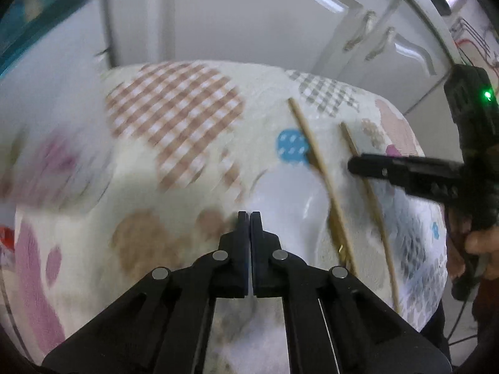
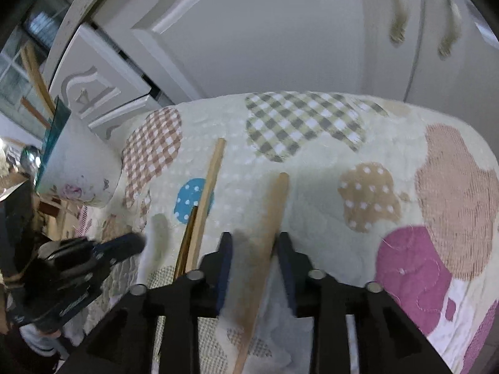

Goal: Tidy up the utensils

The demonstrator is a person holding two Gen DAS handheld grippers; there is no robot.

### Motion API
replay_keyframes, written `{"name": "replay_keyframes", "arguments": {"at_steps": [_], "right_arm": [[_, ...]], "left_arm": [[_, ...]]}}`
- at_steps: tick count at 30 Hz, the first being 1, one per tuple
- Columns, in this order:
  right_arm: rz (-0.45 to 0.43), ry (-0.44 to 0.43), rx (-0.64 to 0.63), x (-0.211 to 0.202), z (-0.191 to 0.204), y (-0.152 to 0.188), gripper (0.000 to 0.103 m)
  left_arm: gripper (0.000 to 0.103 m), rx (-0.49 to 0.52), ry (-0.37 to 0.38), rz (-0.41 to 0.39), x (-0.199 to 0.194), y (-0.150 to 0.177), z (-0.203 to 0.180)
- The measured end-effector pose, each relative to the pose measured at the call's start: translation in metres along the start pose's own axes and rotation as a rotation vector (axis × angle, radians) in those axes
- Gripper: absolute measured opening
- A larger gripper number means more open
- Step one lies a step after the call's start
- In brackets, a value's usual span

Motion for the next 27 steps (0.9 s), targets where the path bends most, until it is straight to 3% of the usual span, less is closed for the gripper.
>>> {"name": "replay_keyframes", "arguments": {"at_steps": [1,2,6,8,9,10,14,17,21,23,24,27], "right_arm": [[0.006,-0.01,-0.02,0.001,0.005,0.001,0.009],[0.017,-0.023,-0.034,0.003,0.011,0.002,0.007],[0.037,-0.016,-0.1,0.003,0.023,0.012,0.005],[0.03,-0.031,-0.072,-0.003,0.019,0.014,0.005],[0.028,-0.028,-0.067,-0.006,0.015,0.014,0.005],[0.029,-0.02,-0.067,-0.009,0.011,0.016,0.005],[0.03,0.006,-0.047,-0.013,-0.002,0.017,0.005],[0.023,-0.033,-0.003,-0.019,-0.006,0.012,0.007],[0.019,-0.03,-0.024,-0.021,-0.002,0.005,0.022],[0.029,-0.037,-0.009,-0.016,0.001,0.003,0.022],[0.031,-0.039,0.001,-0.016,0.0,0.002,0.022],[0.034,-0.043,-0.002,-0.015,0.002,0.002,0.022]], "left_arm": [[0.0,-0.017,0.006,0.001,-0.004,0.006,0.002],[0.0,-0.03,0.01,0.003,-0.009,0.012,0.004],[0.0,-0.062,0.021,-0.009,-0.024,0.02,0.008],[0.011,-0.08,0.053,-0.003,-0.023,0.017,0.008],[0.03,-0.093,0.069,0.001,-0.021,0.014,0.007],[0.041,-0.105,0.085,0.0,-0.019,0.01,0.006],[0.042,-0.075,0.094,-0.012,-0.008,-0.01,-0.005],[0.042,-0.032,0.066,0.003,0.006,-0.022,-0.014],[0.042,0.059,0.014,0.012,0.018,-0.035,-0.029],[0.035,0.129,-0.023,0.017,0.021,-0.034,-0.035],[0.023,0.158,-0.019,0.018,0.02,-0.031,-0.038],[0.018,0.196,-0.017,0.013,0.014,-0.024,-0.04]]}}
Point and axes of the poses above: each gripper's, at about its wrist camera, not at the fingertips, and x roughly the way its jaws point, z to its left, y to its underside, the point moved 8 cm from there along x, roughly the way its jaws point, and after that the axes turned 5 degrees about -z, right-handed, at the moved point
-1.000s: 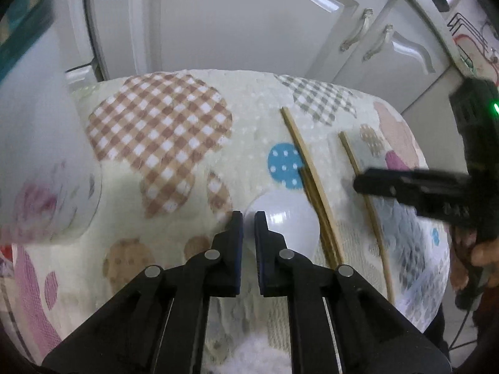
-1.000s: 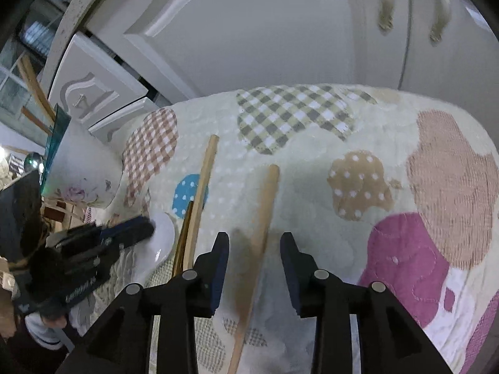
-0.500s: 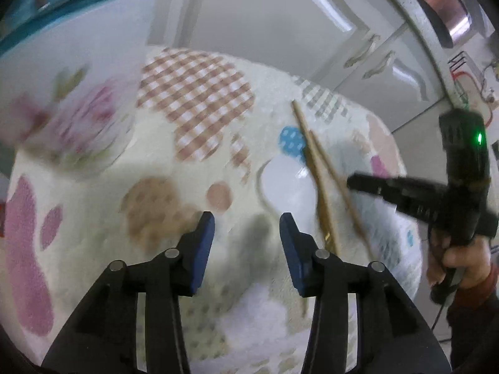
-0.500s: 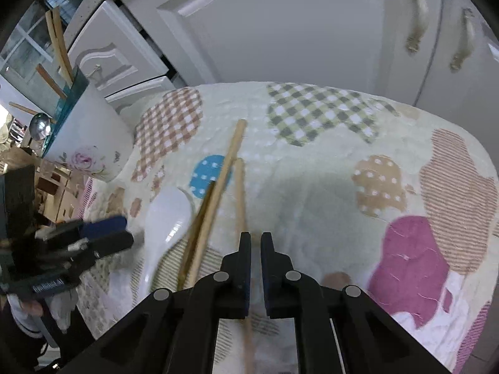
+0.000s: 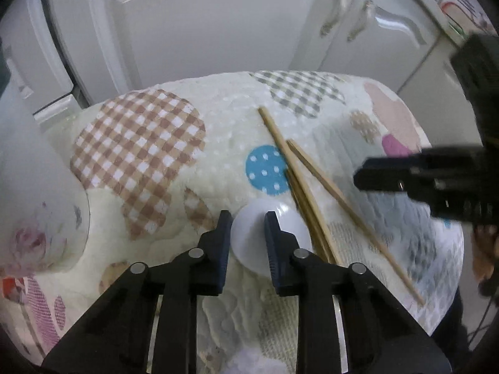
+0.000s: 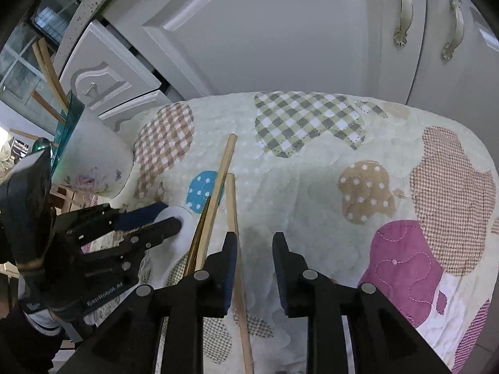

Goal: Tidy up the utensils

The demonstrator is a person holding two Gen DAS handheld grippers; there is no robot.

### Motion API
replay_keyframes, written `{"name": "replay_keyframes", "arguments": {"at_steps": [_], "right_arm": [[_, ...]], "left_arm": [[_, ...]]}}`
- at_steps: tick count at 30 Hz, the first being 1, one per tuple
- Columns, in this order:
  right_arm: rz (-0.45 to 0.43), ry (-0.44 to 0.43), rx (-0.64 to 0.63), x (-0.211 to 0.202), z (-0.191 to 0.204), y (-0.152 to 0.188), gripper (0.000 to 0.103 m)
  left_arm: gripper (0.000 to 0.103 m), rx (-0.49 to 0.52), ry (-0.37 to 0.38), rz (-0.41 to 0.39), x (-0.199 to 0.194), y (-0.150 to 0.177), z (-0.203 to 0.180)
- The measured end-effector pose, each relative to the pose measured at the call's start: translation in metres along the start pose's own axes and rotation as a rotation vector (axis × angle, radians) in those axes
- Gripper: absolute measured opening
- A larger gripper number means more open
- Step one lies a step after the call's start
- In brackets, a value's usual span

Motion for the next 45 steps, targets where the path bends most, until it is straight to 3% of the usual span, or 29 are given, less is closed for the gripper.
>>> {"name": "replay_keyframes", "arguments": {"at_steps": [1,5,11,15,18,20,22,25,27,28,29,33,35,37,38,45], "right_arm": [[0.002,-0.005,-0.004,-0.001,0.0,0.001,0.022],[0.015,-0.014,-0.03,0.007,0.008,-0.001,0.029],[0.03,0.072,-0.144,0.034,0.023,-0.008,0.032],[0.018,0.071,-0.145,0.039,0.028,-0.013,0.012],[0.022,0.037,-0.126,0.031,0.027,-0.006,0.01],[0.024,0.034,-0.109,0.024,0.021,-0.001,0.01],[0.034,0.036,-0.066,0.019,0.011,0.002,0.01],[0.015,0.082,-0.043,0.011,0.0,0.001,0.015],[0.003,0.088,-0.023,0.008,-0.005,-0.004,0.021],[-0.012,0.074,-0.02,0.005,-0.003,-0.009,0.021],[-0.02,0.066,-0.024,0.004,-0.002,-0.013,0.021],[-0.027,0.057,-0.094,0.014,0.017,-0.031,0.021],[-0.001,0.093,-0.126,0.034,0.022,-0.038,0.021],[0.008,0.125,-0.129,0.047,0.02,-0.042,0.014],[-0.009,0.116,-0.134,0.045,0.022,-0.045,0.005],[-0.136,0.01,-0.124,-0.029,0.035,-0.048,0.005]], "left_arm": [[0.013,-0.02,0.021,-0.001,-0.005,0.005,0.004],[0.01,-0.138,0.082,0.008,-0.019,0.022,0.021],[0.008,-0.21,0.103,0.004,-0.036,0.038,0.03],[0.007,-0.24,0.121,0.016,-0.038,0.044,0.033],[0.007,-0.253,0.134,0.032,-0.038,0.046,0.033],[0.016,-0.254,0.145,0.038,-0.036,0.047,0.032],[0.034,-0.262,0.178,0.033,-0.034,0.043,0.027],[0.039,-0.243,0.168,0.034,-0.029,0.036,0.018],[0.032,-0.216,0.142,0.032,-0.027,0.033,0.016],[0.014,-0.206,0.116,0.034,-0.025,0.033,0.017],[0.012,-0.204,0.101,0.037,-0.024,0.034,0.02],[0.01,-0.233,0.127,0.034,-0.023,0.034,0.023],[0.009,-0.225,0.118,0.03,-0.025,0.036,0.023],[0.007,-0.229,0.121,0.026,-0.029,0.037,0.022],[0.006,-0.238,0.129,0.019,-0.033,0.037,0.023],[0.002,-0.235,0.151,-0.064,-0.07,0.029,0.029]]}}
Point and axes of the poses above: each gripper's, at about its wrist camera, not at the fingertips, and x roughly the way its jaws point, z to its left, y to its underside, the point moved 8 cm from there along x, roughly the way its jaws point, and after that the axes turned 5 degrees about -z, right-handed, at the moved point
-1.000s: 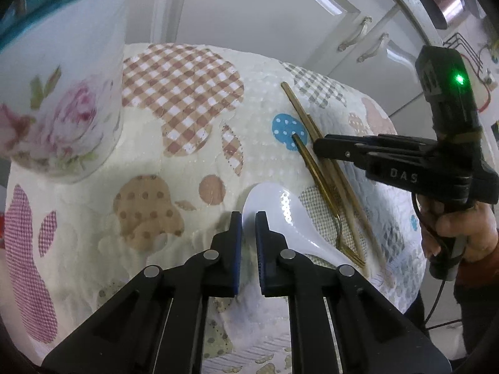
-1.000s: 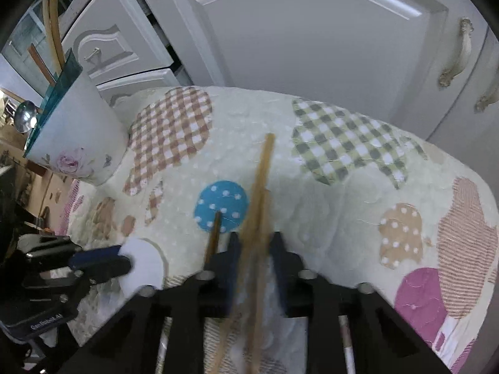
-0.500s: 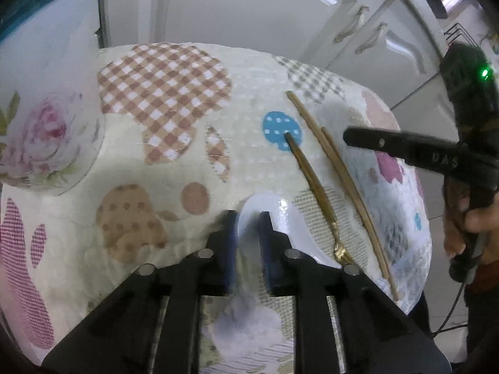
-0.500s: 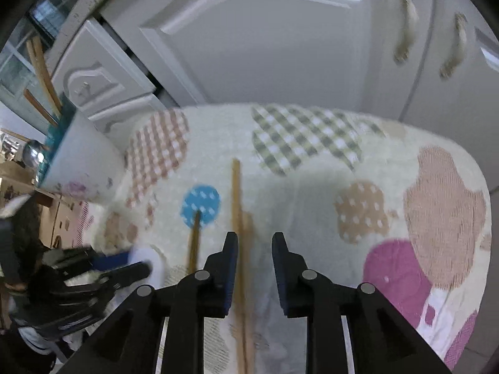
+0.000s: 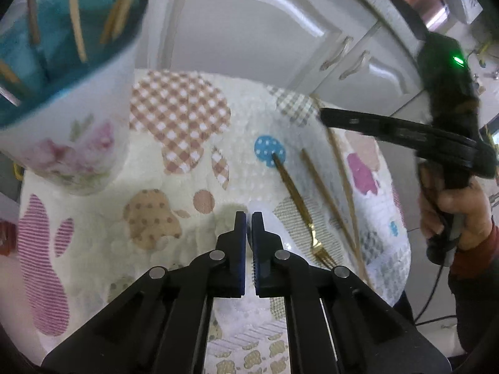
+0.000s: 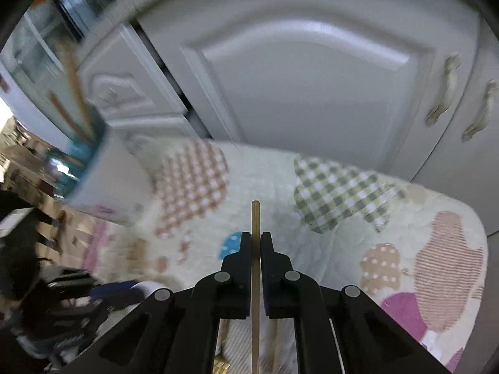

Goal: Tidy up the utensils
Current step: 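Lift the white spoon and chopstick and carry both tools over the cup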

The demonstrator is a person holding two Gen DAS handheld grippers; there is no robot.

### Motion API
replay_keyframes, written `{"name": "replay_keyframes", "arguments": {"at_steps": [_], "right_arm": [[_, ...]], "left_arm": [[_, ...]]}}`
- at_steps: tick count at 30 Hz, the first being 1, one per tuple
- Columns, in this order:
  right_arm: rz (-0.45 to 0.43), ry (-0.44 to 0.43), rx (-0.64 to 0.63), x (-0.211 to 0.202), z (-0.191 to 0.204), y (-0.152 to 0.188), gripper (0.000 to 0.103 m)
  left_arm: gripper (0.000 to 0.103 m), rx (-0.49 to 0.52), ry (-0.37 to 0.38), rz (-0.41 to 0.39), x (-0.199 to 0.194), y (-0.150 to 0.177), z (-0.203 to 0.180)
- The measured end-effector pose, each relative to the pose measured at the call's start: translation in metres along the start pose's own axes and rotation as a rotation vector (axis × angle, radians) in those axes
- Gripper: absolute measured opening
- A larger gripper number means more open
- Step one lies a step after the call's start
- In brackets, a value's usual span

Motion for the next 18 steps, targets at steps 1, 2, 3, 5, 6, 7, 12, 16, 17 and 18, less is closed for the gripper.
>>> {"name": "replay_keyframes", "arguments": {"at_steps": [1,2,3,5,6,7,12,16,17,18], "right_arm": [[-0.022,-0.009,0.009,-0.013,0.001,-0.001,0.005],[-0.04,-0.018,0.014,-0.022,0.003,-0.003,0.005],[-0.058,-0.025,0.016,-0.033,0.004,-0.004,0.005],[-0.102,-0.042,0.014,-0.055,0.012,-0.007,0.005],[-0.126,-0.052,0.01,-0.068,0.016,-0.009,0.005],[-0.146,-0.06,0.004,-0.079,0.02,-0.008,0.005],[-0.212,-0.082,-0.024,-0.113,0.04,-0.017,0.005],[-0.261,-0.104,-0.055,-0.133,0.061,-0.024,0.005],[-0.272,-0.109,-0.062,-0.136,0.067,-0.027,0.005],[-0.286,-0.119,-0.071,-0.142,0.075,-0.03,0.005]], "left_arm": [[0.001,0.0,0.004,-0.007,-0.004,-0.001,-0.001],[0.001,0.001,0.007,-0.016,-0.009,-0.002,-0.002],[0.001,0.003,0.008,-0.028,-0.015,-0.003,-0.005],[0.001,0.023,0.012,-0.06,-0.031,-0.007,-0.01],[0.001,0.033,0.013,-0.077,-0.04,-0.009,-0.012],[0.001,0.042,0.012,-0.097,-0.05,-0.011,-0.014],[0.001,0.079,-0.016,-0.178,-0.094,-0.022,-0.022],[0.001,0.102,-0.046,-0.234,-0.124,-0.028,-0.021],[0.001,0.107,-0.058,-0.251,-0.134,-0.031,-0.02],[0.001,0.109,-0.07,-0.266,-0.142,-0.033,-0.017]]}}
Point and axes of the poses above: each gripper's, at about its wrist camera, not at the fingertips, and x roughly the way its jaws point, z to its left, y to its underside, the point moved 8 cm from there along x, roughly the way its jaws point, and after that the axes turned 5 degrees about -z, right-handed, at the moved point
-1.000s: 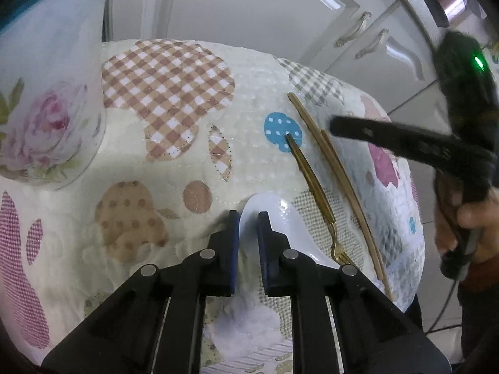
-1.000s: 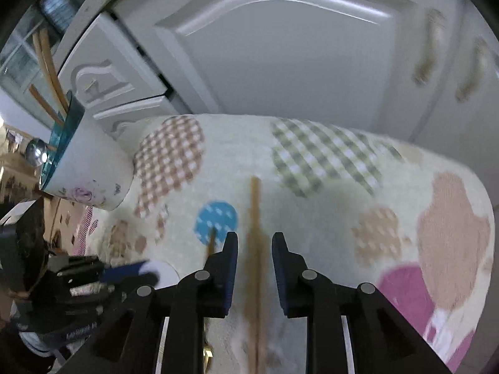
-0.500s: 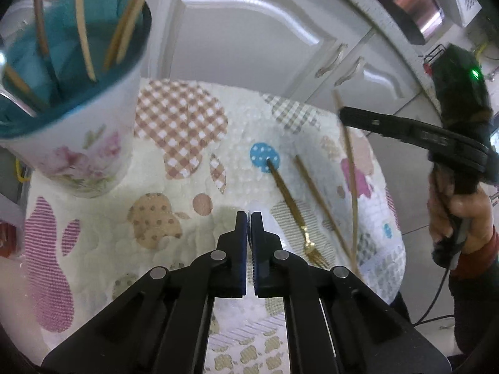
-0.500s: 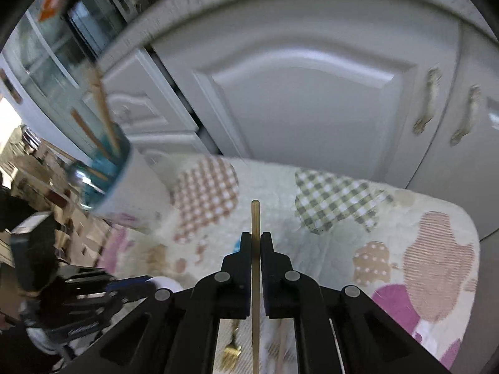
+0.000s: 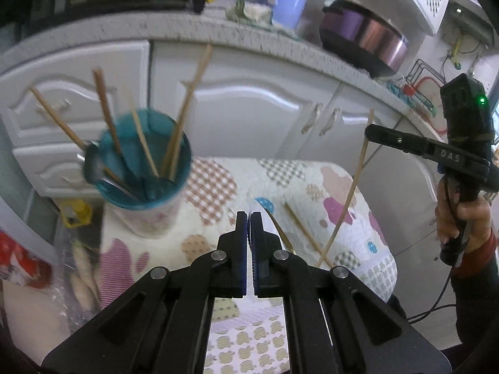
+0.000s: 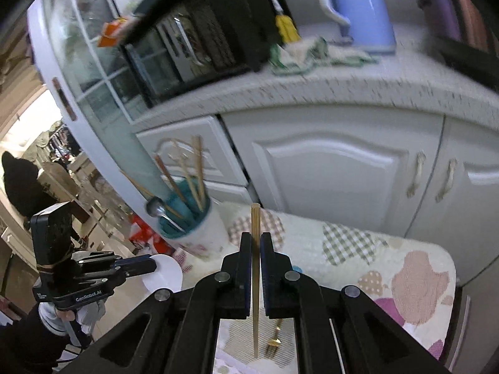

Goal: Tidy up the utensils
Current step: 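Lift the white spoon and chopstick and carry both tools over the cup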

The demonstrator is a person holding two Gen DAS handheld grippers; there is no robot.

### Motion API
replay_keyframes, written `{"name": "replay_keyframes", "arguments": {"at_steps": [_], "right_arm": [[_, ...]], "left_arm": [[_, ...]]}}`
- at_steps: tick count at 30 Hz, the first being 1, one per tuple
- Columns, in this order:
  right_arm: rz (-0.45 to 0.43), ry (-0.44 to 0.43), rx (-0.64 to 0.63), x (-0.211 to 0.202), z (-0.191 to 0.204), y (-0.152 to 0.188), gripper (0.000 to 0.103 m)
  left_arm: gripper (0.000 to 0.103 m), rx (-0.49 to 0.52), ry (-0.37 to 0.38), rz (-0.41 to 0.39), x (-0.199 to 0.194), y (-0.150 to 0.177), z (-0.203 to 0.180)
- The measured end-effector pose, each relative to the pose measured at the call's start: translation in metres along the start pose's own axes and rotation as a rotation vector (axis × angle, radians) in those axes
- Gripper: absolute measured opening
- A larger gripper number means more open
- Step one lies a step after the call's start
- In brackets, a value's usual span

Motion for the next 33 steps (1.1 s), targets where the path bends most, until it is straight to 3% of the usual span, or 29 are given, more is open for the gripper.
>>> {"name": "replay_keyframes", "arguments": {"at_steps": [8,12,15,21,33], "right_arm": [[-0.086,-0.062,-0.056,-0.016,0.052,-0.046,0.005],[-0.13,-0.082,-0.072,-0.014,0.075,-0.071,0.005],[-0.156,-0.09,-0.072,-0.006,0.087,-0.089,0.005],[-0.198,-0.078,-0.097,0.016,0.109,-0.118,0.005],[-0.192,-0.028,-0.112,0.095,0.119,-0.138,0.005]], "left_arm": [[0.001,-0.012,-0.154,-0.125,-0.054,-0.042,0.046],[0.001,0.009,-0.269,-0.198,-0.076,-0.068,0.069],[0.001,0.024,-0.314,-0.228,-0.082,-0.081,0.078],[0.001,0.093,-0.424,-0.246,-0.07,-0.092,0.088],[0.001,0.137,-0.501,-0.235,-0.032,-0.088,0.101]]}}
Point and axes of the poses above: each gripper's, at about its wrist camera, not at the fingertips, and x roughly the way its jaws point, z to its left, y to its underside, the point moved 8 cm from there along x, roughly the way its jaws point, and after that the axes turned 5 degrees about -z, right-handed, at the moved point
